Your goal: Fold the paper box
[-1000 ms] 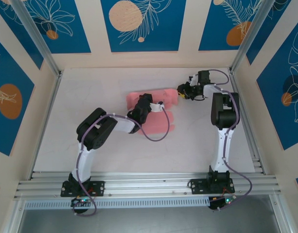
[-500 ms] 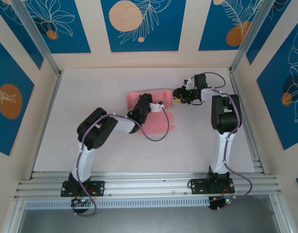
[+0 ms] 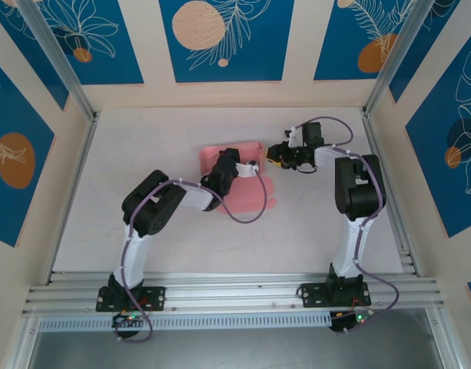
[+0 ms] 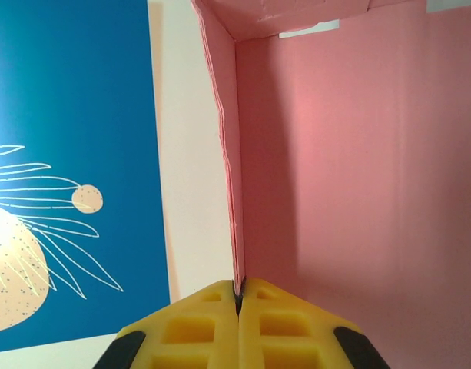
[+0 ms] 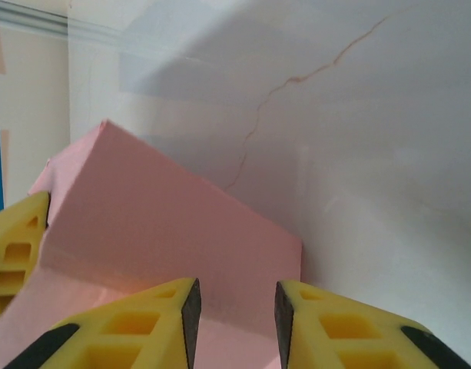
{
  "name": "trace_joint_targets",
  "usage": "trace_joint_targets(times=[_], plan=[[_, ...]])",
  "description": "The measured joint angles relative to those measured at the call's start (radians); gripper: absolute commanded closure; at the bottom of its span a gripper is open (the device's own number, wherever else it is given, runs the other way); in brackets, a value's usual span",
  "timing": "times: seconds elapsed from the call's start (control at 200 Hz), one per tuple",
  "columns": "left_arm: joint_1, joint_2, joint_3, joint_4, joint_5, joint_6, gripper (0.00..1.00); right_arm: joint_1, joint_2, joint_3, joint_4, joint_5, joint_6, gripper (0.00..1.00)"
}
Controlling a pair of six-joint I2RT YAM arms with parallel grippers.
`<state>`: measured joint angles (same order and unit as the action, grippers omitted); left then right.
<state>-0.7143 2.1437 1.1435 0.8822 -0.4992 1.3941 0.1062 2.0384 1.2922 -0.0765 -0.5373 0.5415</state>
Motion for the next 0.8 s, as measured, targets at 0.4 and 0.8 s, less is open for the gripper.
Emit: trace_joint_targets(times=[0.4, 0.8], plan=[[0.008, 0.0, 0.0, -0.007, 0.0, -0.008, 1.0, 0.019, -0.009, -0.032, 0.051, 0.003, -0.001, 0.6], [0.013, 0.003, -0.016, 0.056, 0.044, 0.035, 1.0, 0.026, -0.074, -0.066, 0.061, 0.014, -0.034, 0.56]])
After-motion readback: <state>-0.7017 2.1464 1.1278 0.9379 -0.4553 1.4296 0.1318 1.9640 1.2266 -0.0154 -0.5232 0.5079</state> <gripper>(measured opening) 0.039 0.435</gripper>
